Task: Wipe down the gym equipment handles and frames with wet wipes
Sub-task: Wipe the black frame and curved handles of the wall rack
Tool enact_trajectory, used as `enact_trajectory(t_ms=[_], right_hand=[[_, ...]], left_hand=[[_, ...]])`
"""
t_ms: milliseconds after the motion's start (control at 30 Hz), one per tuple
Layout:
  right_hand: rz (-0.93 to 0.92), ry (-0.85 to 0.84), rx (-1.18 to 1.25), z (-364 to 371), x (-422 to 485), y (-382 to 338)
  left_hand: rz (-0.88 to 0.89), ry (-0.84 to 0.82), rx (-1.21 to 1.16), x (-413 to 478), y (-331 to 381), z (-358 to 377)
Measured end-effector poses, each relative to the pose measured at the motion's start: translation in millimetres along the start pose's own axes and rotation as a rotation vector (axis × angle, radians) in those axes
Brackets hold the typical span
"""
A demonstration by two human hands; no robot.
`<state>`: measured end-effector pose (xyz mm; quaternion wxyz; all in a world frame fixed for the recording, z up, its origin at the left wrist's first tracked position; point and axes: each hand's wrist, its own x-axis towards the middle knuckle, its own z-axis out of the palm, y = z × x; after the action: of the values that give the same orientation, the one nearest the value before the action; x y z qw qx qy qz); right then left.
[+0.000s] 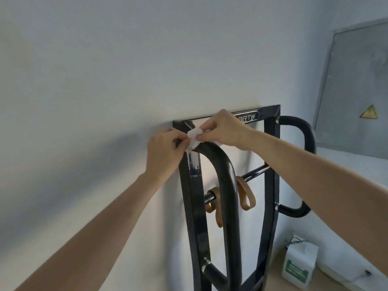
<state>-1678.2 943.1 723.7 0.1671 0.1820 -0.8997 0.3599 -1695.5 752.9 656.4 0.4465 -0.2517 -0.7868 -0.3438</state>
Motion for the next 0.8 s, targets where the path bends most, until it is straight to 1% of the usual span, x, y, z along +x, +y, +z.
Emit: enact_trajectory(t_ms=[67,167,233,300,367,467,567,633,700,800], right_hand=[[0.011,-0.011,-0.019,2,9,-4],[0.012,0.029,-0.087,7,13,-8],[-0.029,0.030,-0.217,11,7,-14],[-0.055,0.011,-0.306,14,-4,-19],[-0.072,0.014,-0.333,14,-18,-22],[-0.129,0.067,-0.345,14,-38,-17],[-0.146,0.122,-0.359,13,-52,-17],[-0.106,0.176,-0.344,10,-60,-21],[-0.080,0.223,-0.386,7,-67,-24],[-0.048,0.247,-0.433,5,-71,-30]], left_hand=[[-0.031,0.015,-0.002,4,-6,0],[0.045,0.018,-0.010,10,-9,-8],[0.072,-0.073,-0.051,17,-10,-14],[0.083,-0.186,-0.018,27,-15,-17],[0.115,-0.281,0.047,36,-20,-19],[0.139,-0.381,0.084,41,-26,-23],[0.128,-0.416,0.065,44,-32,-25],[0.117,-0.434,0.031,47,-34,-26],[0.111,-0.435,0.006,48,-34,-27],[0.094,-0.422,-0.022,46,-33,-26]])
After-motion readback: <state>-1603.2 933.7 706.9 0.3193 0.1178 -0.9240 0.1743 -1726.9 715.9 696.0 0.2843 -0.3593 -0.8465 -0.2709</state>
